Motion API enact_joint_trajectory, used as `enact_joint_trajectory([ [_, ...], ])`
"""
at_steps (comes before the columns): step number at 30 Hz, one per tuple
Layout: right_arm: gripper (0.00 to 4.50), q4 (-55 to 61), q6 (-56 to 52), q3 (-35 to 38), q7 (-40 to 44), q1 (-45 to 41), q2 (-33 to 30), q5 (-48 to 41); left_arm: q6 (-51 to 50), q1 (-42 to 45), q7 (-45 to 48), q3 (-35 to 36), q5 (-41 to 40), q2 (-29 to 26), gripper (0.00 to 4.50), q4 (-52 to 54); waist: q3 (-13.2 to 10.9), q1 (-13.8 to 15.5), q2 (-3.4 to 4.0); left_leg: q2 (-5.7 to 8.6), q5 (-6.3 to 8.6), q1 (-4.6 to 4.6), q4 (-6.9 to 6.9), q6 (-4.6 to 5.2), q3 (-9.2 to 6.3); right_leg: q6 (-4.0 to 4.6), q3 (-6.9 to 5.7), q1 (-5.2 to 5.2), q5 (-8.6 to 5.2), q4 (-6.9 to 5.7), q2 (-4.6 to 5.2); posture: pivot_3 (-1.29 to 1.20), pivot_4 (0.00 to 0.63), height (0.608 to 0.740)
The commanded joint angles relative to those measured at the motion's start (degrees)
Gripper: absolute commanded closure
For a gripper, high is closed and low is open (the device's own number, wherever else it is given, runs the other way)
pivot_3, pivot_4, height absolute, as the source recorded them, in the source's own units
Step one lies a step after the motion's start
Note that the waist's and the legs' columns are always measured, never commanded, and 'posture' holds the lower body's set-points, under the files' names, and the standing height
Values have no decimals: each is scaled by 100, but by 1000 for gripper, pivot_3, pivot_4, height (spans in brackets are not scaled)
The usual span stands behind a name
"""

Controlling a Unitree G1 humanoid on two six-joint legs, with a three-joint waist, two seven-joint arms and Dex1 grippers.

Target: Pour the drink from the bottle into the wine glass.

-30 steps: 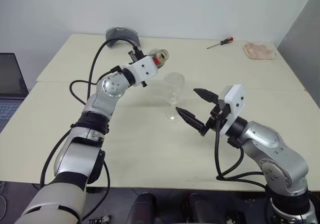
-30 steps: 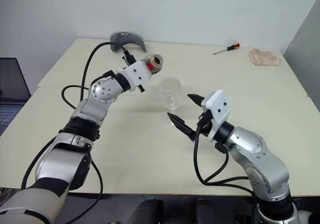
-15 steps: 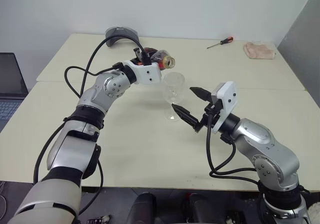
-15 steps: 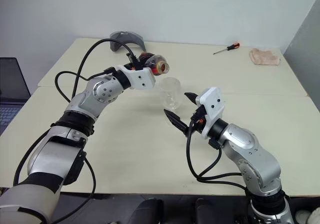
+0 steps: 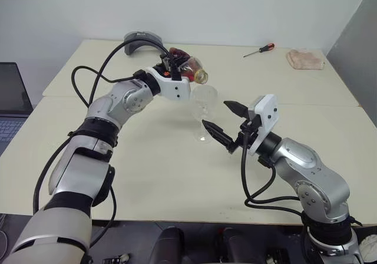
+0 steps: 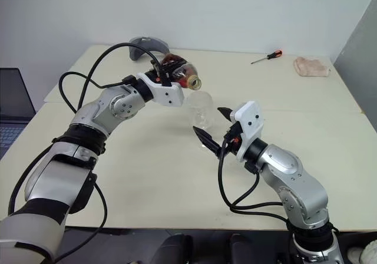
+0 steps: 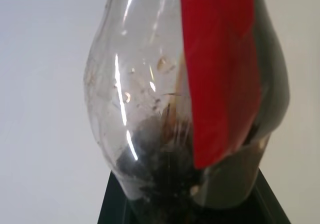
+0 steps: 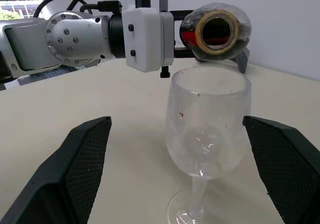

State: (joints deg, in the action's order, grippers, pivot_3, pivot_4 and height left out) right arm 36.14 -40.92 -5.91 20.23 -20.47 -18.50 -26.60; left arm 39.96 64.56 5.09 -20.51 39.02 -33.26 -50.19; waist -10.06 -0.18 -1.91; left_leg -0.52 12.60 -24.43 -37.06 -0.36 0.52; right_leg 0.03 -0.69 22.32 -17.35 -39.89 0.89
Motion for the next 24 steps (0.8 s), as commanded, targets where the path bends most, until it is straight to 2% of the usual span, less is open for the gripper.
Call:
enact_joint_trajectory([
  [1,0,113,56,-8,-49,-112,51,19,122,318,-263,35,44,-118,3709,36,0,1,0,0,0,0,0,0,0,0,0,0,0,0,0,0,150,740],
  [24,0,34,-34,-11,-166,-181,191,59,512,699,-893,-348,637,-342,3710,-443,0,1,0,0,-1,0,-1,-1,3,0,0,1,0,-3,0,0,150,740],
])
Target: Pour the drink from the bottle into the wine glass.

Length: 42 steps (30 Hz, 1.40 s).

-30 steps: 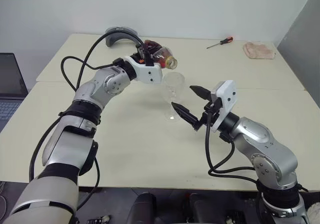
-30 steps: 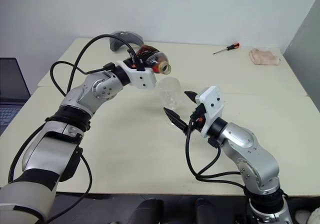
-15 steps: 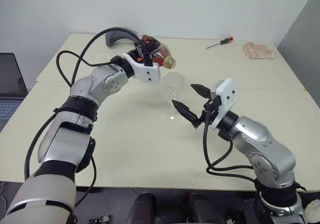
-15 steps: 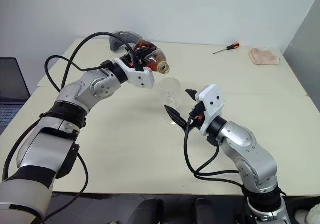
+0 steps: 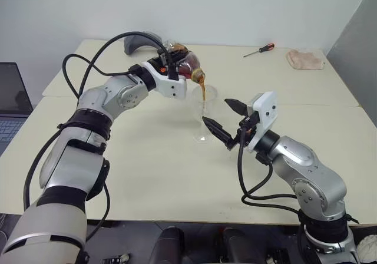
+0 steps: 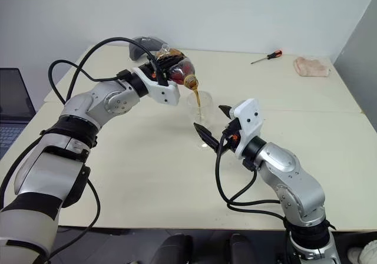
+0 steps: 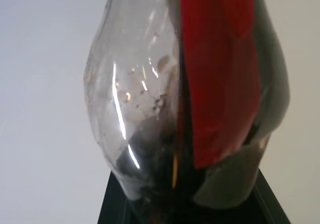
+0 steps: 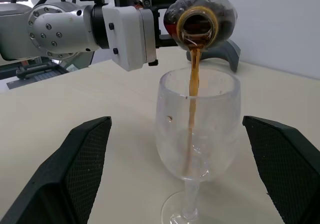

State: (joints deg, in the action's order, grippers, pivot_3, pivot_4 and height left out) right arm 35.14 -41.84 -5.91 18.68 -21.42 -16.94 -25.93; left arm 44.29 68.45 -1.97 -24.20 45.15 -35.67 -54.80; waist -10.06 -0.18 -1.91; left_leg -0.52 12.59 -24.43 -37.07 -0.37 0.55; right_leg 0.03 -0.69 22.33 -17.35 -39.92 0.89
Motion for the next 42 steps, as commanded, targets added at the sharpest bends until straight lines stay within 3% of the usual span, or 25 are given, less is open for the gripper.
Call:
enact_joint_trajectory([
  [1,0,135,55,-12,-13,-88,43,-6,88,325,-205,-2,40,-109,3710,-4,0,1,0,0,0,0,-1,0,0,0,0,0,0,0,0,0,150,740],
  [42,0,233,39,-116,23,101,-115,41,95,701,-623,-352,239,-62,3754,-581,0,-1,0,0,-1,0,-3,-1,2,0,1,1,0,-3,0,0,150,740],
])
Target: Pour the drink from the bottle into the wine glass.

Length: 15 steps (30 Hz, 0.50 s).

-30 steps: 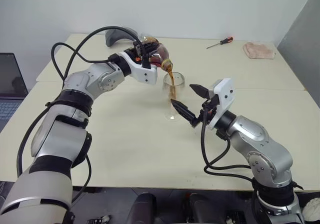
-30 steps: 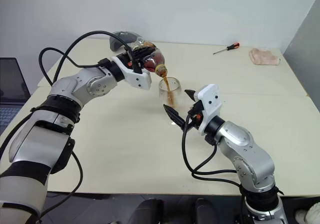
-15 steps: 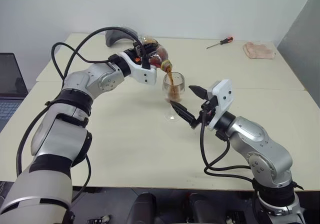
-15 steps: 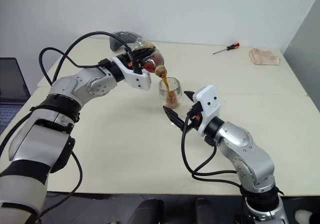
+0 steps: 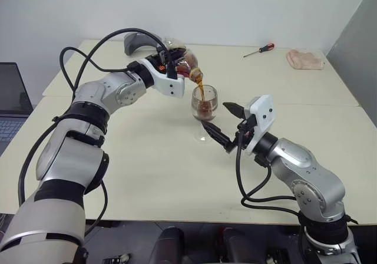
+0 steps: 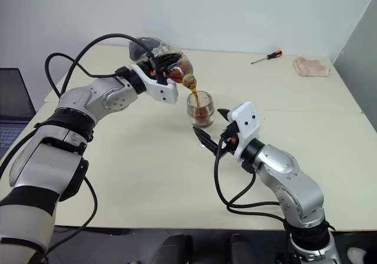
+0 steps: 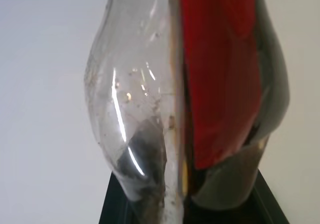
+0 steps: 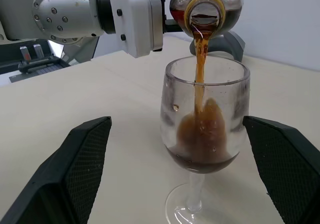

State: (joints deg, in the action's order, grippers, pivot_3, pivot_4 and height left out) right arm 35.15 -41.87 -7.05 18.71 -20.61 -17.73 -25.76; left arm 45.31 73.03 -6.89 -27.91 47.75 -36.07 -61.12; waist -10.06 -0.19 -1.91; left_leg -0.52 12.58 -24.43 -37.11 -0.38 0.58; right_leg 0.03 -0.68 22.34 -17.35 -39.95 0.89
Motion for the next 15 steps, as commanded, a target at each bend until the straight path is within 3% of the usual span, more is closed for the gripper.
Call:
enact_joint_trajectory([
  [1,0,236,43,-6,20,24,-40,23,-7,248,-135,16,-20,-24,3754,47,0,0,0,0,0,0,0,0,0,0,0,0,0,0,0,0,150,740],
  [15,0,278,37,-39,-12,65,-50,12,-29,395,-228,-65,46,-34,3754,-92,0,0,0,0,0,0,-1,-1,0,0,0,0,0,-1,0,0,150,740],
])
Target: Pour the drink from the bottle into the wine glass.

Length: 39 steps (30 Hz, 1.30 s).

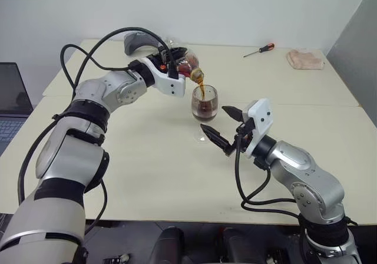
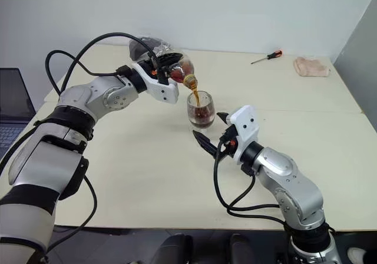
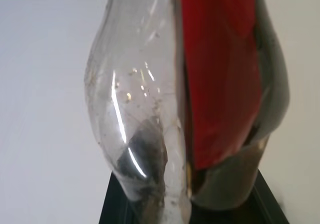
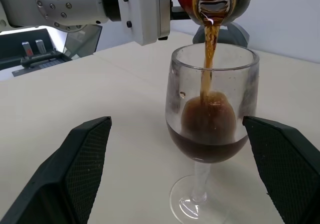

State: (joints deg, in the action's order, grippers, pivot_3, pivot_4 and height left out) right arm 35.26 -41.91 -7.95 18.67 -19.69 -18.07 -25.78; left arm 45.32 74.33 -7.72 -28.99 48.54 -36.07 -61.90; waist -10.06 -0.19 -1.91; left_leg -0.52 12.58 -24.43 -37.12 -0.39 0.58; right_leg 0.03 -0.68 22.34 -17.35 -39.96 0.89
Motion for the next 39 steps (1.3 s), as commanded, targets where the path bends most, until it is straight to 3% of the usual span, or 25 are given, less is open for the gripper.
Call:
enact_joint_trajectory([
  [1,0,270,44,51,-13,-25,-16,17,-28,279,-155,38,-32,-32,3754,-30,0,-1,0,0,0,0,0,0,0,0,0,0,0,0,0,0,150,740],
  [11,0,277,216,83,-58,52,11,111,-12,355,-204,-19,-8,-13,3754,-126,0,0,0,0,0,0,-1,0,0,0,0,0,0,0,0,0,150,740],
  [24,0,50,1464,5,199,424,76,610,-18,347,-210,-40,2,-16,3754,-148,0,-1,0,1,-3,0,-3,-5,1,0,0,0,0,-1,0,0,150,740],
  [39,0,40,1524,-116,294,501,149,726,0,421,-279,-100,84,-8,3754,-199,0,-1,0,1,-8,0,-5,-13,2,0,1,0,0,-2,0,0,150,740],
])
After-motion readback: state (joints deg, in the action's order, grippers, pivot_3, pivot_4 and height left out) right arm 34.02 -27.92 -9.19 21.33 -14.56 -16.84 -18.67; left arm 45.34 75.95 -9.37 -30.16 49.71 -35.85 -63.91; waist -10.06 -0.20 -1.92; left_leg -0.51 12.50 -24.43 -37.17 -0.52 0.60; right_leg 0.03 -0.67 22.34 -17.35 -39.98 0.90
